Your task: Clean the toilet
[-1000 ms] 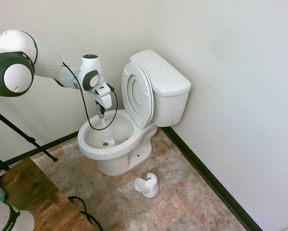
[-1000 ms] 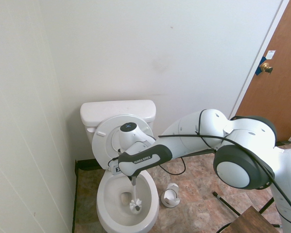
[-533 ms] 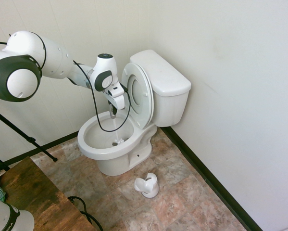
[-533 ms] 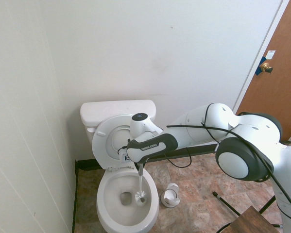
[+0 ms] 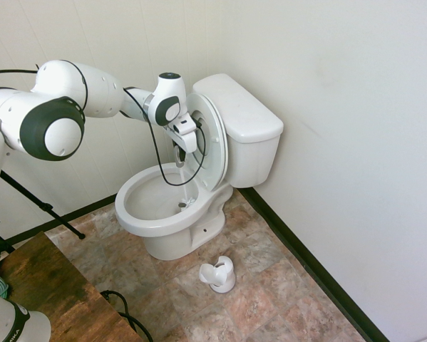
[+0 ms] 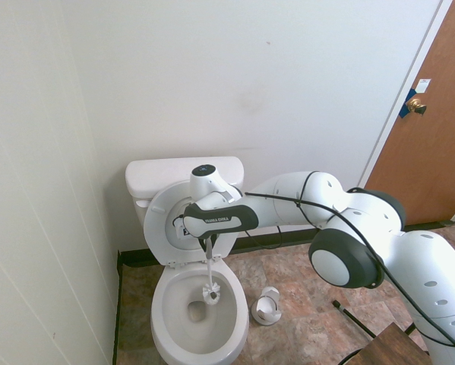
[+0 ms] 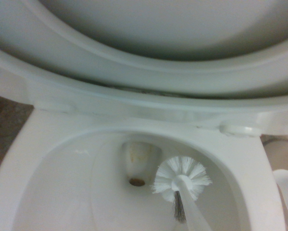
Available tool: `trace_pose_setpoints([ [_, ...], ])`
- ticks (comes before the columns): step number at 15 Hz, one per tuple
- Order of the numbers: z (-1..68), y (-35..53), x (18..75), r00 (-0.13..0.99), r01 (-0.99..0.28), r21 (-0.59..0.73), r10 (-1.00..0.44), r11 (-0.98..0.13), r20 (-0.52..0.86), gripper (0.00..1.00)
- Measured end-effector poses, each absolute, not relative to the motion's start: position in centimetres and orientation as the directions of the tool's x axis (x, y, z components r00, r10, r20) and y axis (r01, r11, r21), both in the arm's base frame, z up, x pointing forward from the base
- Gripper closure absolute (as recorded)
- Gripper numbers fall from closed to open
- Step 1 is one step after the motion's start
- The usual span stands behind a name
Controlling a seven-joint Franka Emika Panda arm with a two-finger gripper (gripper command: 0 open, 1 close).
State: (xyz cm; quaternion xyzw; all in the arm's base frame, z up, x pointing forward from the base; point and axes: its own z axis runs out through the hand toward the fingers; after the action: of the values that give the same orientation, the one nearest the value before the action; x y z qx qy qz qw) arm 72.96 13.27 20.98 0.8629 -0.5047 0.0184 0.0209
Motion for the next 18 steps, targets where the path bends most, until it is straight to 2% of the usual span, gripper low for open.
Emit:
trace_pose_setpoints([
  [4, 20.7, 18.5, 74.2, 0.516, -0.856, 0.001, -0.854, -0.517, 0.066, 1.0],
  [10, 19.1, 26.8, 72.7, 0.595, -0.804, 0.015, -0.801, -0.595, 0.068, 1.0],
  [18, 19.9, 27.5, 68.7, 0.62, -0.783, 0.097, -0.784, -0.614, 0.039, 1.0],
])
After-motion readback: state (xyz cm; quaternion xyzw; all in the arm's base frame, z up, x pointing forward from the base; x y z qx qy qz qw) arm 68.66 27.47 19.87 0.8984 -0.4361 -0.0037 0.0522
